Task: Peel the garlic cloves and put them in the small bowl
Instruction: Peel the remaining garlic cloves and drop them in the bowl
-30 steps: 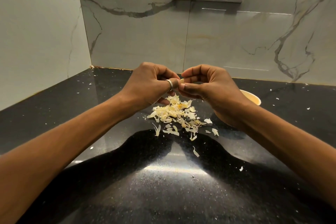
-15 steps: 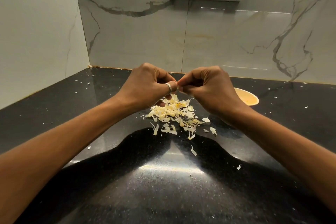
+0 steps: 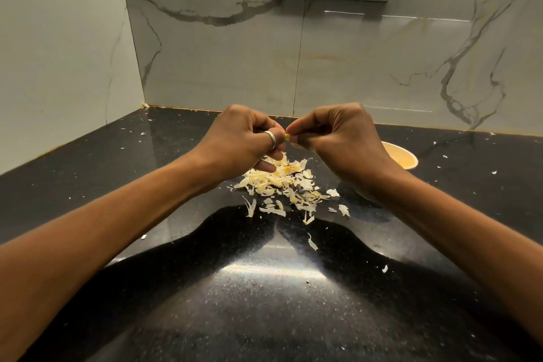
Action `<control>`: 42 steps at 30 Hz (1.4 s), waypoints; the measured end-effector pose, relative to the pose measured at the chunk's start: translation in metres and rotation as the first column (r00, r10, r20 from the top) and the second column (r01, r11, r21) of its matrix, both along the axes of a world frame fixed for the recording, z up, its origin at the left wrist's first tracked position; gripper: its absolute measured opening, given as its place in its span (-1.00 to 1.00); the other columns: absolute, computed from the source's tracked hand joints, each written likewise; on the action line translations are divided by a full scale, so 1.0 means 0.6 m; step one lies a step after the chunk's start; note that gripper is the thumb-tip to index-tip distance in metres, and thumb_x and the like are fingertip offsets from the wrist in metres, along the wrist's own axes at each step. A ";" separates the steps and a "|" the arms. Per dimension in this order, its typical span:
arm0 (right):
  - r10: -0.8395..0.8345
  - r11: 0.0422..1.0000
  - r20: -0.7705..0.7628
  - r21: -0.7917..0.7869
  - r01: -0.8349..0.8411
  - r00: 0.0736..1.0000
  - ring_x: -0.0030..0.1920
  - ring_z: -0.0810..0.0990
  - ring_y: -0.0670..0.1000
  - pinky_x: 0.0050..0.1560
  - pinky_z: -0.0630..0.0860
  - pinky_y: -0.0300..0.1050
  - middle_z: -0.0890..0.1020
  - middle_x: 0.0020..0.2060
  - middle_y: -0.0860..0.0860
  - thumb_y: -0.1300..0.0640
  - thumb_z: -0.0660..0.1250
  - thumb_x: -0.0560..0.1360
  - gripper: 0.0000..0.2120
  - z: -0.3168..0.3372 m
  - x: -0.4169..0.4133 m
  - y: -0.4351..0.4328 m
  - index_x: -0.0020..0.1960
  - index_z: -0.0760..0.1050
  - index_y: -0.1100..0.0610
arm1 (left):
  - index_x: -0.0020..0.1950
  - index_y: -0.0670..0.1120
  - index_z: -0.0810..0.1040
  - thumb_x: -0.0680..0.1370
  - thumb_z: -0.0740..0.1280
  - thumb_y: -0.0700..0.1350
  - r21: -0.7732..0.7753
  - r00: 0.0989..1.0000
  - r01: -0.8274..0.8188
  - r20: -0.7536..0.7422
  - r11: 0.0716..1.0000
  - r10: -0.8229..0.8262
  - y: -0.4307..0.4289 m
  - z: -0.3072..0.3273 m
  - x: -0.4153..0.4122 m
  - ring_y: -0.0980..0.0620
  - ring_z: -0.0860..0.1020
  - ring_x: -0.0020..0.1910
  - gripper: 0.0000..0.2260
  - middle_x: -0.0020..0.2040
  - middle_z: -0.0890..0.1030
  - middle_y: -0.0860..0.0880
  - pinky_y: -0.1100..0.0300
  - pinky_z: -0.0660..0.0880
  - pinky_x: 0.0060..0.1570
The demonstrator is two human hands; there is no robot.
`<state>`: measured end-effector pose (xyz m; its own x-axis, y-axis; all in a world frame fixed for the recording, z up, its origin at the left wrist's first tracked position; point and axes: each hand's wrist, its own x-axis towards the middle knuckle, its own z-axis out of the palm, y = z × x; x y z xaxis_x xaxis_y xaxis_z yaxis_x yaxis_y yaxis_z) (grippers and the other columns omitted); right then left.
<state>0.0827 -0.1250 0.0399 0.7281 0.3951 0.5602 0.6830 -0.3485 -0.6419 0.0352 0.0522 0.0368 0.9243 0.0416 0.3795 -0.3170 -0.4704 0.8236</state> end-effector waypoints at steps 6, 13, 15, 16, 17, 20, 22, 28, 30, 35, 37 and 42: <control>0.079 0.988 -0.148 0.145 -0.057 0.986 -0.05 0.73 -0.04 0.07 0.66 -0.11 0.74 -0.08 0.04 0.33 0.49 0.45 -0.87 0.002 -0.002 0.000 -0.03 0.70 0.17 | -0.01 -0.23 0.63 0.63 0.31 -0.23 -0.188 0.995 0.034 -0.085 0.982 -0.051 -0.002 0.008 -0.006 0.08 0.67 -0.27 -0.88 -0.21 0.67 -0.10 0.18 0.65 -0.31; 0.070 0.992 -0.075 0.113 -0.061 0.995 -0.08 0.72 -0.10 0.02 0.67 -0.14 0.74 -0.09 0.00 0.26 0.51 0.45 -0.84 -0.003 -0.002 0.000 0.02 0.68 0.14 | -0.04 -0.22 0.61 0.63 0.30 -0.22 -0.238 0.994 0.018 -0.103 0.971 -0.044 -0.003 0.012 -0.008 0.09 0.65 -0.29 -0.87 -0.21 0.66 -0.10 0.19 0.64 -0.31; 0.041 0.998 -0.001 0.049 -0.041 0.999 -0.09 0.72 -0.15 0.02 0.66 -0.19 0.74 -0.09 -0.03 0.24 0.52 0.45 -0.84 -0.006 -0.002 0.000 0.03 0.69 0.13 | -0.02 -0.25 0.61 0.63 0.30 -0.22 -0.225 0.994 0.024 -0.100 0.974 -0.047 -0.003 0.013 -0.008 0.09 0.65 -0.29 -0.87 -0.18 0.66 -0.13 0.18 0.65 -0.30; 0.034 0.999 0.023 0.027 -0.035 0.999 -0.10 0.71 -0.16 0.01 0.66 -0.20 0.74 -0.10 -0.03 0.24 0.52 0.46 -0.85 -0.007 -0.002 0.001 0.02 0.70 0.14 | -0.01 -0.26 0.61 0.63 0.30 -0.22 -0.216 0.994 0.027 -0.099 0.976 -0.049 -0.003 0.012 -0.008 0.09 0.65 -0.29 -0.87 -0.17 0.66 -0.14 0.17 0.65 -0.30; 0.028 1.000 0.041 0.009 -0.028 0.999 -0.11 0.71 -0.17 0.01 0.66 -0.21 0.74 -0.11 -0.03 0.24 0.52 0.46 -0.86 -0.008 -0.002 0.001 0.02 0.70 0.14 | 0.00 -0.27 0.61 0.63 0.30 -0.22 -0.206 0.994 0.029 -0.099 0.978 -0.051 -0.003 0.012 -0.008 0.09 0.65 -0.30 -0.87 -0.17 0.66 -0.15 0.17 0.65 -0.30; 0.002 0.999 0.092 -0.041 0.002 0.996 -0.14 0.70 -0.18 -0.01 0.66 -0.22 0.74 -0.14 -0.05 0.21 0.52 0.46 -0.88 -0.008 -0.001 0.002 -0.01 0.70 0.12 | 0.01 -0.28 0.61 0.63 0.31 -0.22 -0.191 0.994 0.029 -0.100 0.981 -0.049 -0.002 0.011 -0.008 0.10 0.64 -0.30 -0.86 -0.17 0.65 -0.14 0.19 0.64 -0.31; -0.006 0.999 0.079 -0.053 0.011 0.997 -0.15 0.70 -0.18 -0.01 0.66 -0.21 0.73 -0.15 -0.06 0.21 0.52 0.46 -0.90 -0.008 0.000 0.003 -0.03 0.70 0.10 | 0.00 -0.26 0.61 0.63 0.31 -0.21 -0.186 0.994 0.027 -0.103 0.982 -0.047 -0.001 0.011 -0.008 0.10 0.64 -0.29 -0.86 -0.18 0.65 -0.12 0.19 0.63 -0.32; 0.075 0.994 -0.167 0.094 -0.060 0.983 -0.07 0.72 -0.04 0.07 0.66 -0.11 0.74 -0.12 0.03 0.26 0.51 0.45 -0.88 -0.003 -0.001 -0.001 -0.03 0.67 0.13 | -0.04 -0.22 0.60 0.64 0.30 -0.21 -0.204 0.994 -0.011 -0.105 0.979 -0.010 0.000 0.014 -0.006 0.11 0.63 -0.32 -0.87 -0.19 0.62 -0.12 0.19 0.63 -0.34; 0.125 0.983 -0.238 0.160 -0.088 0.963 -0.04 0.72 0.00 0.08 0.65 -0.13 0.73 -0.10 0.07 0.29 0.49 0.44 -0.86 -0.001 -0.004 -0.003 -0.01 0.65 0.17 | -0.05 -0.22 0.60 0.64 0.30 -0.22 -0.196 0.994 -0.026 -0.110 0.980 0.005 0.001 0.014 -0.005 0.11 0.62 -0.33 -0.87 -0.19 0.62 -0.13 0.19 0.63 -0.34; 0.225 0.943 -0.377 0.315 -0.104 0.899 0.00 0.71 0.04 0.09 0.63 -0.18 0.72 -0.04 0.17 0.35 0.47 0.45 -0.84 0.004 -0.004 -0.004 0.03 0.63 0.25 | -0.06 -0.23 0.60 0.63 0.32 -0.18 -0.180 0.992 -0.076 -0.112 0.981 0.057 0.006 0.013 -0.001 0.11 0.61 -0.35 -0.85 -0.21 0.62 -0.14 0.20 0.64 -0.32; 0.244 0.929 -0.404 0.358 -0.093 0.882 0.01 0.72 0.05 0.10 0.63 -0.18 0.72 -0.03 0.19 0.36 0.46 0.46 -0.84 0.006 -0.002 -0.004 0.03 0.63 0.27 | -0.06 -0.24 0.60 0.63 0.32 -0.17 -0.176 0.990 -0.094 -0.117 0.980 0.074 0.008 0.011 0.002 0.10 0.61 -0.36 -0.84 -0.21 0.62 -0.14 0.20 0.64 -0.32; 0.263 0.911 -0.429 0.404 -0.077 0.864 0.00 0.73 0.05 0.05 0.64 -0.21 0.72 -0.04 0.19 0.37 0.45 0.47 -0.84 0.009 -0.004 -0.003 0.04 0.62 0.30 | -0.09 -0.23 0.61 0.62 0.34 -0.12 -0.088 0.978 -0.168 -0.138 0.982 0.155 0.013 0.006 0.005 0.02 0.63 -0.32 -0.81 -0.19 0.65 -0.16 0.18 0.63 -0.29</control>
